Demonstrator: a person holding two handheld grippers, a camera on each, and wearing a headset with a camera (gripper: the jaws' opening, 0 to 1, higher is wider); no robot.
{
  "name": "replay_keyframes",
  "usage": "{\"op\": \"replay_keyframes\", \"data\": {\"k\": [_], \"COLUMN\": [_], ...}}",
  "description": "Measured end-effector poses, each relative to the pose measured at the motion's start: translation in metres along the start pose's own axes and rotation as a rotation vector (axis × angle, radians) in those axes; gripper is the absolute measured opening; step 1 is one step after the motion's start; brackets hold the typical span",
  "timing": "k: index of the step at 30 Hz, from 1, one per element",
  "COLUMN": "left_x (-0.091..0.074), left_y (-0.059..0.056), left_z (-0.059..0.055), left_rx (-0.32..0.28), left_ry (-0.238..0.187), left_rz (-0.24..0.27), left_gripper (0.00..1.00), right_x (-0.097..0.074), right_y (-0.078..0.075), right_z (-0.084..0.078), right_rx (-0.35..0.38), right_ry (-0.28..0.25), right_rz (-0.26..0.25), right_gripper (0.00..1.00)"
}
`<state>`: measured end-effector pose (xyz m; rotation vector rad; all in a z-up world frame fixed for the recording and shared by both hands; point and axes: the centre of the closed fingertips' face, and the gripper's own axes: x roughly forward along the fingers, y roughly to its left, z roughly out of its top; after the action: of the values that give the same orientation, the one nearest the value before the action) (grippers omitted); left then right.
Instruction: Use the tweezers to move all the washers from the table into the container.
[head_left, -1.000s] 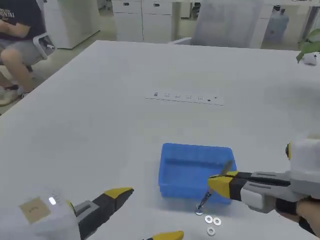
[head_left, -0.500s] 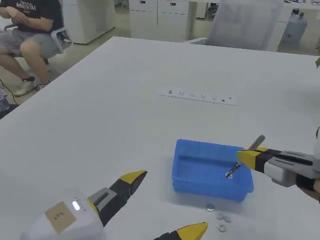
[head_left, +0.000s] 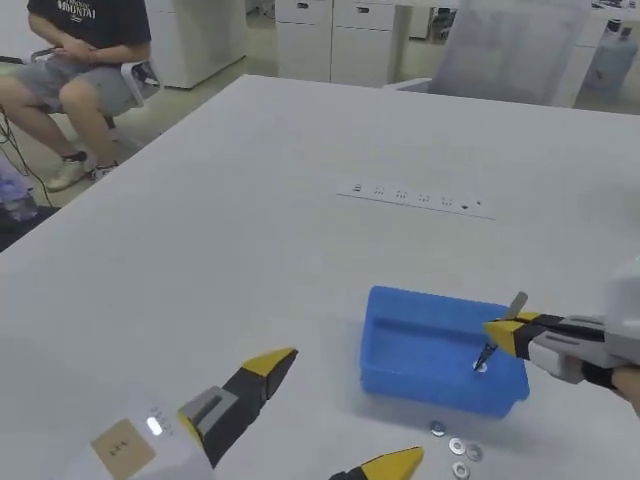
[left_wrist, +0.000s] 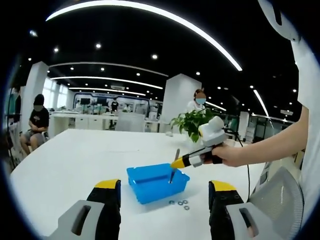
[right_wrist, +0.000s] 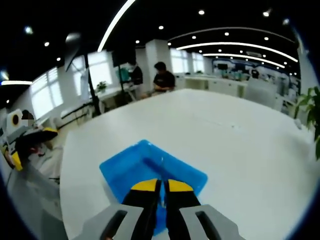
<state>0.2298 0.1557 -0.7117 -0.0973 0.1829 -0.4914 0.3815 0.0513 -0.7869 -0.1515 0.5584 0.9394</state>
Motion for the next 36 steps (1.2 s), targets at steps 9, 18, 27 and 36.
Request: {"op": "replay_keyframes", "data": {"k": [9, 18, 27, 36], "left_x": [0.000, -0.002, -0.002, -0.002], "left_y": [0.001, 0.005, 0.005, 0.005], "left_z": [0.000, 0.001, -0.001, -0.002], "left_rx": [0.002, -0.007, -0.006, 0.003], "left_ry": [-0.001, -0.007, 0.001, 0.008], "left_rz": [0.008, 0.025, 0.022, 0.024], "left_gripper": [0.72, 0.71, 0.70, 0.69], "right_x": [-0.004, -0.027, -0.061, -0.053], "right_y": [0.004, 0.015, 0.053, 0.073], "right_z": [0.000, 0.024, 0.039, -0.001], "right_rx": [-0.023, -0.007, 0.029, 0.079], "right_ry": [-0.001, -0.085, -0.166, -0.099], "right_rz": [0.015, 0.020, 0.076, 0.122], "right_gripper": [0.02, 0.02, 0.02, 0.02]}}
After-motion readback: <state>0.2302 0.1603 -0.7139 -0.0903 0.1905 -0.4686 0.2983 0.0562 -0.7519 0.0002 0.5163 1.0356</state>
